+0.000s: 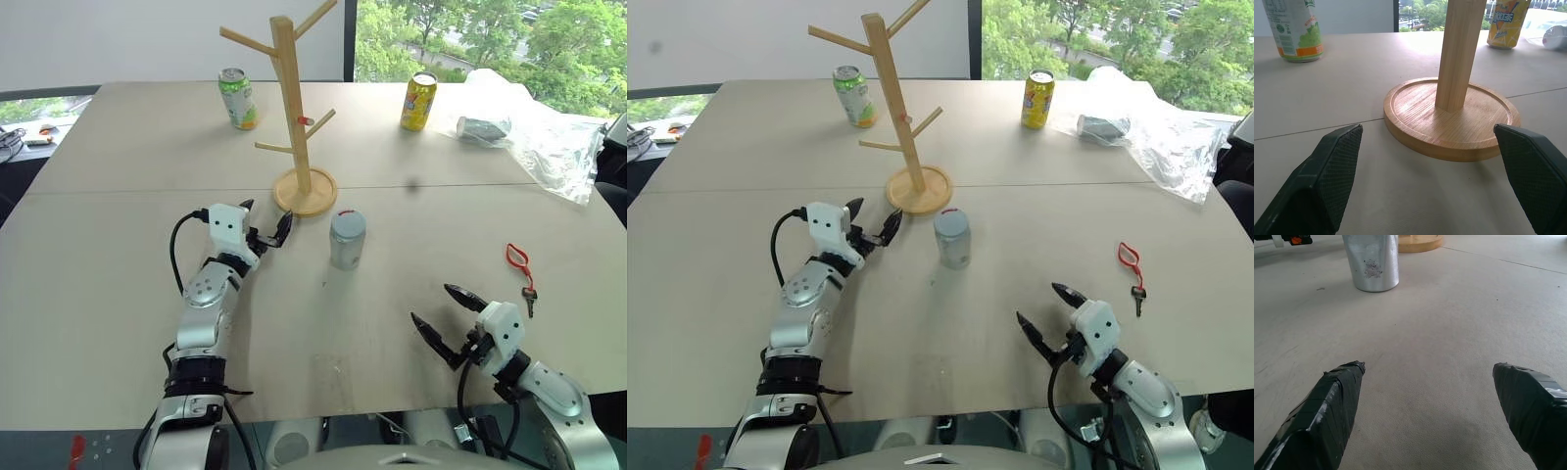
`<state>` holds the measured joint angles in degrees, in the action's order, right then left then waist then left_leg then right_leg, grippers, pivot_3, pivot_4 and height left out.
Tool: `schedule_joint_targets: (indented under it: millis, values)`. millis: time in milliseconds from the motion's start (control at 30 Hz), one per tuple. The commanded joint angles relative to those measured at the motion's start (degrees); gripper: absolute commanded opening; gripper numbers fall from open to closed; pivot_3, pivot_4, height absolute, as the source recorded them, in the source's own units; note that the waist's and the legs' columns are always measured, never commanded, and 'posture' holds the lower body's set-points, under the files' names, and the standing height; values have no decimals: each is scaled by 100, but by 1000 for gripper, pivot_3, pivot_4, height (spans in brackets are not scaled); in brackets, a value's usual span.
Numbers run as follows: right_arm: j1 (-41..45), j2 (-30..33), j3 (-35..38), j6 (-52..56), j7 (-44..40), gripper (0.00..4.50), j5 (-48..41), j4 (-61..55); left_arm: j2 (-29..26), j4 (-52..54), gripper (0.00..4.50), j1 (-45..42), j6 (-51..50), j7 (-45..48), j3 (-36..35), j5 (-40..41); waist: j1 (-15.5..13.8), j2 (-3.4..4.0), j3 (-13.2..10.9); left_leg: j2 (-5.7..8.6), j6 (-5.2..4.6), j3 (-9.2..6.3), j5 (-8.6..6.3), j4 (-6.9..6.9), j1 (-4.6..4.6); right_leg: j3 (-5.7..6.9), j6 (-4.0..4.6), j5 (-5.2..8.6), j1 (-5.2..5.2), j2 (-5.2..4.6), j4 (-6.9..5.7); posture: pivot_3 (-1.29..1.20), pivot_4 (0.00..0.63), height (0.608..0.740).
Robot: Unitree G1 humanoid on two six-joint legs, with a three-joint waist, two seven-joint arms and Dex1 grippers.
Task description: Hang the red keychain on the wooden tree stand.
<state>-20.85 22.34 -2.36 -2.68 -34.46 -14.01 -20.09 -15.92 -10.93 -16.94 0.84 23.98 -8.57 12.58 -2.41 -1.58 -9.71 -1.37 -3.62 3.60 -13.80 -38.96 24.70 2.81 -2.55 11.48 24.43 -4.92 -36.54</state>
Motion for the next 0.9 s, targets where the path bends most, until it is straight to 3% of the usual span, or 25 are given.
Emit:
schedule_joint_targets:
  millis: [33,667,900]
  values:
    - [84,-23,14,-31,-1,4500,-50,-66,3,239,4468,18,84,14,-19,62,0,0,0,0,0,0,0,0,0,0,0,0,0,0,0,0,150,740]
    - [171,-16,61,-4,-97,4500,-245,-21,3,196,4468,-28,132,47,-6,64,8,-5,3,-1,0,-18,0,-16,-7,20,5,2,-23,-1,1,0,150,740]
    - [106,223,-132,-433,-1135,4500,-805,-229,97,279,4468,-39,66,14,75,59,9,-4,3,-1,-1,-17,0,-20,-8,19,5,2,-24,-2,0,0,150,740]
